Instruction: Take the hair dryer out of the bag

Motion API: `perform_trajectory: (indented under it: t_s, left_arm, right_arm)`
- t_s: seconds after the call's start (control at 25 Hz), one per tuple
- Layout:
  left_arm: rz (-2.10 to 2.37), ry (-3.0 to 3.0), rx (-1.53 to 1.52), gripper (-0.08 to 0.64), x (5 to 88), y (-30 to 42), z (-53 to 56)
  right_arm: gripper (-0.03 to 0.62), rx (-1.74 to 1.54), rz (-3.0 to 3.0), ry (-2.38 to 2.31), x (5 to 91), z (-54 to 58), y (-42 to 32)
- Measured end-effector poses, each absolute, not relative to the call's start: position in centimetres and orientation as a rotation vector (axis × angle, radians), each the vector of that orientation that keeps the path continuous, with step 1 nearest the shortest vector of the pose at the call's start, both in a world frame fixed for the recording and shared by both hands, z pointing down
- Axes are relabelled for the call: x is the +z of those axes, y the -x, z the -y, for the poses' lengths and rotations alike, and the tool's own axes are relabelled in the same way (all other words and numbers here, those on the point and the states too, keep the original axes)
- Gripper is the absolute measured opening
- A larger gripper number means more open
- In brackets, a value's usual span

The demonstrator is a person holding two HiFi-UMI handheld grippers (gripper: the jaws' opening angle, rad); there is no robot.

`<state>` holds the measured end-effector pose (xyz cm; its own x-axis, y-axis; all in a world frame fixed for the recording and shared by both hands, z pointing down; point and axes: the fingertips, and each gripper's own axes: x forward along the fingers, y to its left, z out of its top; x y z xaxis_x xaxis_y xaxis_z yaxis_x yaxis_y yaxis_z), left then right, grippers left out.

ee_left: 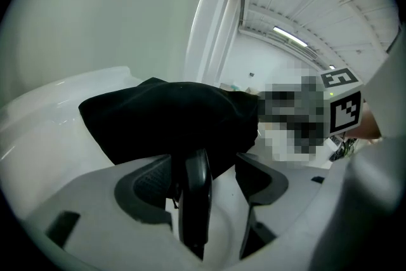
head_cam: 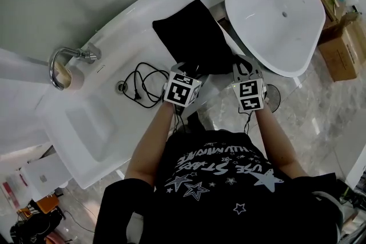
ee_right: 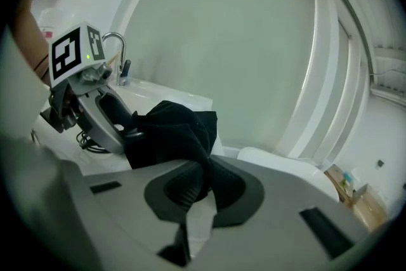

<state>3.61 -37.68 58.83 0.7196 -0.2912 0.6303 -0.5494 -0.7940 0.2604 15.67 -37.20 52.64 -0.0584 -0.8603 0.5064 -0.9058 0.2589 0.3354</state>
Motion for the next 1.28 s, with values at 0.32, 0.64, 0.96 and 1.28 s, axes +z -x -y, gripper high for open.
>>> perform_trajectory:
  t_s: [0.32,0.64,0.96,1.28]
  left_arm:
    - [0.683,-2.442,0.852,0.297,59.6,-4.5,39.5]
    - [0.763,-2.406,0.879,0.229,60.8,-5.2,40.6]
    - [0.742,-2.412,0.929,0.206,60.9,-5.2,40.6]
    - [0.713,-2.446,0.939,0.203,60.3,-5.2,40.0]
  right_arm:
    - [0.026,0.109,1.911,-1.604,52.6,37.7,-15.3]
    - [0.026,0.121,1.910,-1.609,52.9,37.9,-15.1]
    - [0.023,0.113,1.909,-1.602,52.8,38.6,-15.2]
    - [0.021,0.064,1.940,-1.608,51.1,39.7,-16.1]
